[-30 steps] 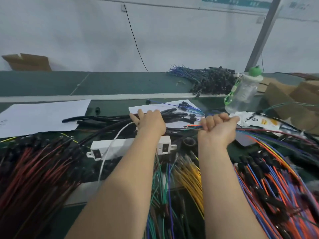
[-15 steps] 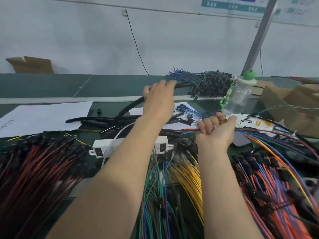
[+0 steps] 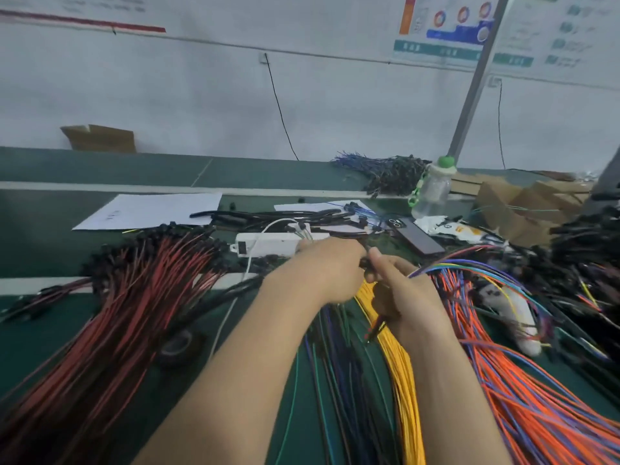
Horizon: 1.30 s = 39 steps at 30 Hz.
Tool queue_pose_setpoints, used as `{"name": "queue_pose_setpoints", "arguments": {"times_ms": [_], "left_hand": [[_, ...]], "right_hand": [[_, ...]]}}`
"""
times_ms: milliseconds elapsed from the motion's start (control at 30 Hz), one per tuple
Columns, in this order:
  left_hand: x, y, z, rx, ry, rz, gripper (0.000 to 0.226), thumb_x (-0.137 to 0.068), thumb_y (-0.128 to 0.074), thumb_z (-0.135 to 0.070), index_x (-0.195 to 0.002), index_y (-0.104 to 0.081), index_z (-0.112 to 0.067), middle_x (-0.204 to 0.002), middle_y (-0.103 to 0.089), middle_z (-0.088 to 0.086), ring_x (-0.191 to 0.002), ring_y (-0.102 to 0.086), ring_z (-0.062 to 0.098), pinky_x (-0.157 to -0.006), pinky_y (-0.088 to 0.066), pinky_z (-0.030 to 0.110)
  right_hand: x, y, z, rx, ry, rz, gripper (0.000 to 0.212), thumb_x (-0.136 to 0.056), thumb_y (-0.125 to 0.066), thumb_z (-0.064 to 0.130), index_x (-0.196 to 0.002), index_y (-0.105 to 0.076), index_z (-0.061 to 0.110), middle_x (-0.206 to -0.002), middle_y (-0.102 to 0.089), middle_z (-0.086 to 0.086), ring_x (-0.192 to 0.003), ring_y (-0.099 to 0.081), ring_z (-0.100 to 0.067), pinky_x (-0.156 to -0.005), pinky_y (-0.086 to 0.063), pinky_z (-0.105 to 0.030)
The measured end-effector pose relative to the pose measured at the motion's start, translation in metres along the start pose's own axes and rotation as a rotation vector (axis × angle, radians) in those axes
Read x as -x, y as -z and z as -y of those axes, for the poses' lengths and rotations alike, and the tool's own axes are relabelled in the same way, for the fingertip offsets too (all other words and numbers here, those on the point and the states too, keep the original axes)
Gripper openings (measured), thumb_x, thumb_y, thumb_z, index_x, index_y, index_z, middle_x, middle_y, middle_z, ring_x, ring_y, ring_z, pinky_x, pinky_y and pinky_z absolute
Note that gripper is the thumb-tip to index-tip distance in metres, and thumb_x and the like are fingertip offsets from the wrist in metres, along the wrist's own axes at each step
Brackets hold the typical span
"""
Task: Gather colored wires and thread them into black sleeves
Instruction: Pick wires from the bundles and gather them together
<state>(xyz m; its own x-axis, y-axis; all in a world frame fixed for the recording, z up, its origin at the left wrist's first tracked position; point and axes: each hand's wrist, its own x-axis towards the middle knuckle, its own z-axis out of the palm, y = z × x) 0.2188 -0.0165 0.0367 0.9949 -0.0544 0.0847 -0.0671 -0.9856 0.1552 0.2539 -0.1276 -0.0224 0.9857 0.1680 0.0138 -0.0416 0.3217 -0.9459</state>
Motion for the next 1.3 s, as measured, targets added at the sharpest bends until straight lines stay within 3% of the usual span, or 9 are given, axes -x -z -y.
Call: {"name": "queue_pose_setpoints", "arguments": {"times_ms": [67, 167, 333, 433, 533, 600, 833, 1033, 1300], "left_hand": [[0.030, -0.014, -0.001, -0.019, 0.018, -0.323, 0.028, -0.094, -0.044, -0.022, -0.119, -0.057, -0.024, -0.117, -0.051, 0.004, -0.113, -0.044, 0.025, -0.091, -0.030, 0.040], [0.075, -0.047, -0.001, 0.380, 0.049, -0.777, 0.011, -0.092, -0.053, -0.025, -0.094, -0.061, -0.019, -0.091, -0.055, -0.008, -0.084, -0.050, 0.000, -0.075, -0.038, 0.024], [0.088, -0.093, 0.000, 1.558, 0.367, -0.355, 0.011, -0.091, -0.059, -0.026, -0.096, -0.060, -0.015, -0.075, -0.059, -0.006, -0.054, -0.051, -0.002, -0.052, -0.045, 0.016], [0.089, -0.105, 0.007, 1.838, 0.299, -0.345, 0.011, -0.093, -0.054, -0.018, -0.088, -0.062, -0.012, -0.065, -0.065, -0.005, -0.054, -0.057, 0.001, -0.053, -0.044, 0.014], [0.089, -0.111, 0.016, 1.910, 0.303, -0.447, 0.018, -0.094, -0.051, -0.014, -0.083, -0.064, -0.011, -0.068, -0.069, -0.005, -0.057, -0.060, 0.001, -0.057, -0.047, 0.014], [0.088, -0.112, 0.026, 1.851, 0.389, -0.543, 0.022, -0.095, -0.049, -0.014, -0.078, -0.062, -0.015, -0.074, -0.071, -0.006, -0.065, -0.061, 0.004, -0.065, -0.045, 0.020], [0.082, -0.124, 0.018, 1.679, 0.437, -0.675, 0.020, -0.100, -0.036, -0.012, -0.081, -0.045, -0.015, -0.079, -0.065, 0.004, -0.080, -0.066, 0.016, -0.063, -0.054, 0.021], [0.078, -0.126, 0.003, 1.634, 0.441, -0.747, 0.023, -0.102, -0.033, -0.022, -0.082, -0.041, -0.016, -0.079, -0.064, 0.001, -0.062, -0.063, 0.002, -0.057, -0.047, 0.014], [0.079, -0.121, 0.007, 1.745, 0.479, -0.769, 0.030, -0.102, -0.034, -0.025, -0.079, -0.049, -0.016, -0.076, -0.064, -0.003, -0.066, -0.056, 0.009, -0.058, -0.044, 0.022]], "right_hand": [[0.022, 0.001, -0.006, -0.071, 0.005, -0.094, 0.029, -0.094, -0.057, 0.017, -0.067, -0.050, 0.008, -0.056, -0.046, -0.005, -0.028, -0.023, -0.004, -0.033, -0.016, -0.013], [0.040, 0.001, -0.018, -0.239, -0.010, -0.268, 0.031, -0.095, -0.057, 0.019, -0.066, -0.048, 0.012, -0.049, -0.049, 0.000, -0.028, -0.023, -0.004, -0.032, -0.017, -0.013], [0.061, -0.015, -0.036, -0.269, -0.144, -0.064, 0.023, -0.094, -0.057, 0.019, -0.076, -0.053, 0.007, -0.039, -0.048, 0.005, -0.024, -0.025, -0.002, -0.029, -0.019, -0.012], [0.073, -0.020, -0.056, -0.231, -0.229, 0.089, 0.035, -0.095, -0.054, 0.015, -0.114, -0.057, -0.015, -0.041, -0.046, 0.004, -0.026, -0.035, -0.002, -0.027, -0.024, -0.012], [0.072, -0.021, -0.062, -0.165, -0.203, 0.051, 0.026, -0.096, -0.053, 0.023, -0.080, -0.057, 0.004, -0.035, -0.036, 0.009, -0.025, -0.024, 0.000, -0.027, -0.015, -0.012], [0.065, -0.017, -0.056, -0.299, -0.177, -0.041, 0.037, -0.100, -0.046, 0.028, -0.065, -0.038, 0.019, -0.035, -0.025, 0.010, -0.026, -0.018, -0.002, -0.029, -0.012, -0.012], [0.058, -0.013, -0.054, -0.821, -0.038, -0.019, 0.045, -0.103, -0.028, 0.042, -0.067, -0.040, 0.017, -0.038, -0.020, 0.008, -0.034, -0.006, -0.008, -0.028, -0.013, -0.018], [0.074, -0.036, -0.070, -0.860, -0.138, 0.046, 0.044, -0.101, -0.036, 0.037, -0.064, -0.044, 0.014, -0.036, -0.022, 0.008, -0.025, -0.017, -0.004, -0.025, -0.017, -0.017], [0.074, -0.031, -0.065, -0.859, -0.079, 0.009, 0.049, -0.102, -0.029, 0.043, -0.063, -0.040, 0.016, -0.038, -0.023, 0.008, -0.027, -0.017, -0.006, -0.027, -0.015, -0.018]]}}
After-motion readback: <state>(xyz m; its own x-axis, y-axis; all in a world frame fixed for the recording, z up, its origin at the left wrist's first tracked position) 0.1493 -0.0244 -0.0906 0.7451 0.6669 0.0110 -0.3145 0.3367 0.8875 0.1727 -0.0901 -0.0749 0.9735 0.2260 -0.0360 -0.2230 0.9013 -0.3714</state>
